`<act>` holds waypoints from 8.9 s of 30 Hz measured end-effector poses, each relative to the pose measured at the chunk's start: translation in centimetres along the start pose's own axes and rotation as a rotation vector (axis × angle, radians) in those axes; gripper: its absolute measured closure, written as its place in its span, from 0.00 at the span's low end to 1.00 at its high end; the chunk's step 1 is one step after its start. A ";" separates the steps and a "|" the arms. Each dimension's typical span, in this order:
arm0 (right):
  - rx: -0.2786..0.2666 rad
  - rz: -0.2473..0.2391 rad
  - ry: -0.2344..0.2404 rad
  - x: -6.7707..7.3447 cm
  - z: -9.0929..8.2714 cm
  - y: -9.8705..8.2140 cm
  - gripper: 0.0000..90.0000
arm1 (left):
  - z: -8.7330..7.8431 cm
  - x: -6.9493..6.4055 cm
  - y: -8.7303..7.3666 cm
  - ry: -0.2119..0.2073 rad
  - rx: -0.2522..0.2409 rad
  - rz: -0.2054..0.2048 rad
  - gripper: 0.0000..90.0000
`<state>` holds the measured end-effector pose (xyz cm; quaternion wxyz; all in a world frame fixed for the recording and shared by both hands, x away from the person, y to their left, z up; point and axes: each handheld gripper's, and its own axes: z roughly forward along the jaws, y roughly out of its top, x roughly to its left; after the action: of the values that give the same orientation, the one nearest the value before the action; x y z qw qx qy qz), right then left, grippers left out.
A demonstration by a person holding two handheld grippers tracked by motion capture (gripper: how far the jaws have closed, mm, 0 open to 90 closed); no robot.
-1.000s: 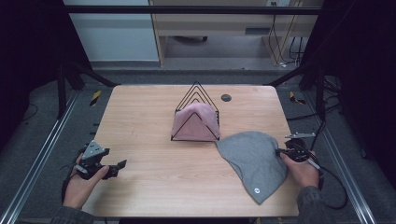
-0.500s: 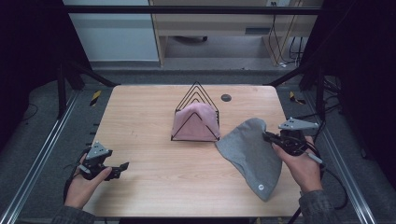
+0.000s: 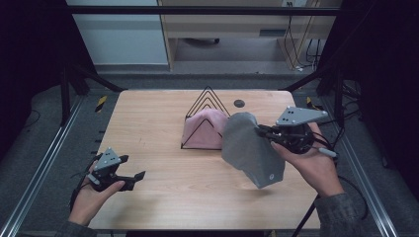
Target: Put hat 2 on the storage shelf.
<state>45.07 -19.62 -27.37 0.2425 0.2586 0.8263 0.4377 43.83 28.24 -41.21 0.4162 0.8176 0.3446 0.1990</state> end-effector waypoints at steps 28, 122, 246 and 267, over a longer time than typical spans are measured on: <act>-0.101 -0.124 0.247 4.5 4.0 8.1 0.96 | 2.8 -3.9 15.4 -0.178 -0.085 0.258 0.18; -0.185 0.082 -0.015 -11.0 9.6 13.0 0.96 | 3.8 1.9 30.8 0.010 -0.201 0.267 0.98; 0.061 0.129 0.062 -8.5 19.4 3.4 0.94 | 13.1 4.0 18.9 -0.031 -0.029 0.176 0.98; 0.020 0.187 -0.029 -6.4 16.5 2.7 0.54 | 12.1 2.2 16.9 0.066 -0.028 0.102 0.56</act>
<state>60.82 -12.58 -32.23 0.2098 0.3436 0.7993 0.4462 59.45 16.23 -34.25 0.4051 0.8212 0.3134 0.2515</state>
